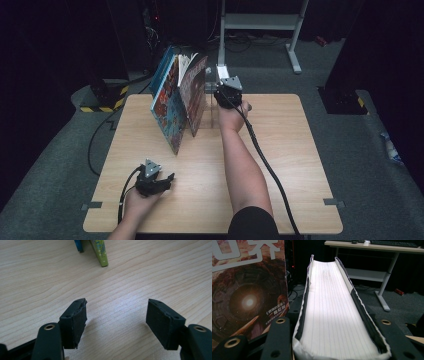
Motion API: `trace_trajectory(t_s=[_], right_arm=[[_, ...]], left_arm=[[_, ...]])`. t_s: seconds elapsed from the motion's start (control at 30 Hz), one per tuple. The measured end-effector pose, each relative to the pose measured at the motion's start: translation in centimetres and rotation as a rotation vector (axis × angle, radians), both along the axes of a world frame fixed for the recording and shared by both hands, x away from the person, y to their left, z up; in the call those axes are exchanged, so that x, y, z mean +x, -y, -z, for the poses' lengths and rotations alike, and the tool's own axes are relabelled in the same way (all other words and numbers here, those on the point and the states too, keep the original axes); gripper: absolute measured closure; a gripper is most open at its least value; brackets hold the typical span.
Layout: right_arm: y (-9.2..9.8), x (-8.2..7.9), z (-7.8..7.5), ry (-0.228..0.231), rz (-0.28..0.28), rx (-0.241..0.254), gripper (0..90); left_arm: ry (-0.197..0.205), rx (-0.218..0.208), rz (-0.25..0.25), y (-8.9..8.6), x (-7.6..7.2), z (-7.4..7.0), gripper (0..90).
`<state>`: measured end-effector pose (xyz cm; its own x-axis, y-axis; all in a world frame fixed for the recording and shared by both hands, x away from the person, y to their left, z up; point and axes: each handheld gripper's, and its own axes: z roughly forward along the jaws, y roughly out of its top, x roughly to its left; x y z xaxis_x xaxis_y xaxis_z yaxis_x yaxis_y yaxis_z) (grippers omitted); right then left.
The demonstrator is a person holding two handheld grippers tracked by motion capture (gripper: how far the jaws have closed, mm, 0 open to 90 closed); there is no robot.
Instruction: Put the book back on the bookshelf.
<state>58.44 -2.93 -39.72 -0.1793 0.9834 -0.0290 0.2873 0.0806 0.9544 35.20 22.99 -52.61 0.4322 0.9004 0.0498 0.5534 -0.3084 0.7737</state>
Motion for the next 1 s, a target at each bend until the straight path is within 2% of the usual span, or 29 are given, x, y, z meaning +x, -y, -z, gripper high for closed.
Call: trace_trajectory(t_s=[0.63,0.77,1.0], right_arm=[[0.06,0.02,0.17,0.011,-0.007,-0.004,50.4],[0.06,0.04,0.20,0.012,-0.009,-0.006,49.5],[0.17,0.12,0.16,-0.001,-0.018,0.006,44.8]], left_arm=[[-0.002,-0.001,-0.001,0.04,0.00,0.02,33.2],[0.003,0.012,0.001,-0.02,0.03,-0.02,33.2],[0.000,0.005,0.002,-0.01,0.04,-0.01,33.3]])
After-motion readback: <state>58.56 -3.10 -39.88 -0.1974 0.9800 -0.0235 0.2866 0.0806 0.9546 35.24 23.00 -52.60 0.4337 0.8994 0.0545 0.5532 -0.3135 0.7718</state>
